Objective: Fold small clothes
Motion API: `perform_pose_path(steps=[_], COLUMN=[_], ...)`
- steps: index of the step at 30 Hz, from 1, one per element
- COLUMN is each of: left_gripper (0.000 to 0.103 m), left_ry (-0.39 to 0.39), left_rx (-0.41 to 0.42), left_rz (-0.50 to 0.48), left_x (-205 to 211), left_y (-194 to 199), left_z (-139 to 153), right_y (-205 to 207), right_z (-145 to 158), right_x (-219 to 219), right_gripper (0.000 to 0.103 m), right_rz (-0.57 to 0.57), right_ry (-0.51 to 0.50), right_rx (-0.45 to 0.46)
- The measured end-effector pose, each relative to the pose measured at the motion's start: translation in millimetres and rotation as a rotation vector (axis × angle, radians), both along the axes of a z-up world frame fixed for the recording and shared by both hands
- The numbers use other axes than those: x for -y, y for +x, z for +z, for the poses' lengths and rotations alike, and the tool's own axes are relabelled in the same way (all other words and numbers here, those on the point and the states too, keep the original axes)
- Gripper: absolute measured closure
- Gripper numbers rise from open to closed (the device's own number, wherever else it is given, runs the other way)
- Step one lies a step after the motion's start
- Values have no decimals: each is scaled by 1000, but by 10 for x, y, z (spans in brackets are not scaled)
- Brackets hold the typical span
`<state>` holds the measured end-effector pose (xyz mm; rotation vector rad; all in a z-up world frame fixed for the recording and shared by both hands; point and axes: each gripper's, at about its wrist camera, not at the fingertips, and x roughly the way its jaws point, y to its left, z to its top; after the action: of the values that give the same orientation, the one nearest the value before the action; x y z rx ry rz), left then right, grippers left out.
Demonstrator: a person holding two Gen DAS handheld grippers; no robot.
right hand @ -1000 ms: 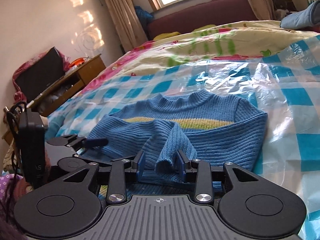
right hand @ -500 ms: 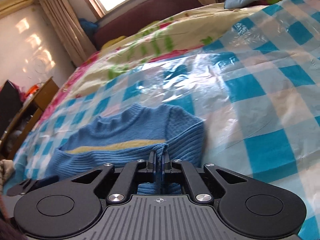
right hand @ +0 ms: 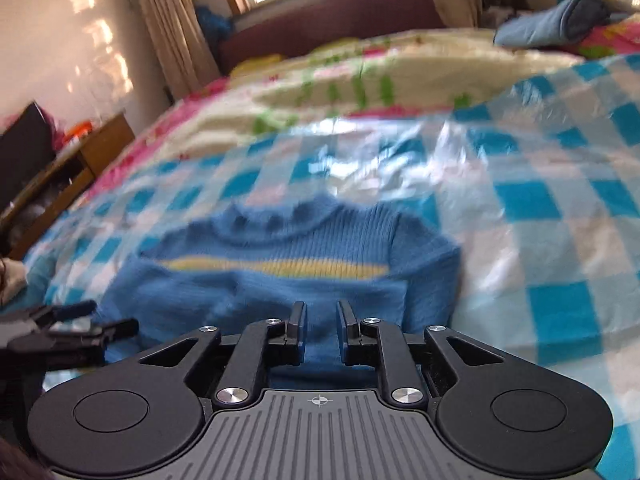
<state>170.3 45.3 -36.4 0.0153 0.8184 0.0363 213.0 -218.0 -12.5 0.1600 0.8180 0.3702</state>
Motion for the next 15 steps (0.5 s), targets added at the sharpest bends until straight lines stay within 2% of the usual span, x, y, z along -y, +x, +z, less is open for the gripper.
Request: perform_pose_path(steps=[2, 5, 8, 15], left_gripper=[9, 9, 9, 9], left_ry=[-19, 15, 12, -52], left_rx=[-7, 30, 22, -57], left_rz=[6, 5, 24, 38], left_x=[-77, -186, -340, -557], left_y=[-81, -322, -581, -1218], left_z=[18, 122, 203, 257], right_y=[62, -58, -281, -983], right_z=[-150, -35, 110, 189], right_x=[-25, 10, 75, 307], right_gripper=[88, 86, 85, 80], right_rz=[-30, -32, -18, -16], right_ry=[-50, -43, -57, 15], right_rx=[-58, -41, -27, -134])
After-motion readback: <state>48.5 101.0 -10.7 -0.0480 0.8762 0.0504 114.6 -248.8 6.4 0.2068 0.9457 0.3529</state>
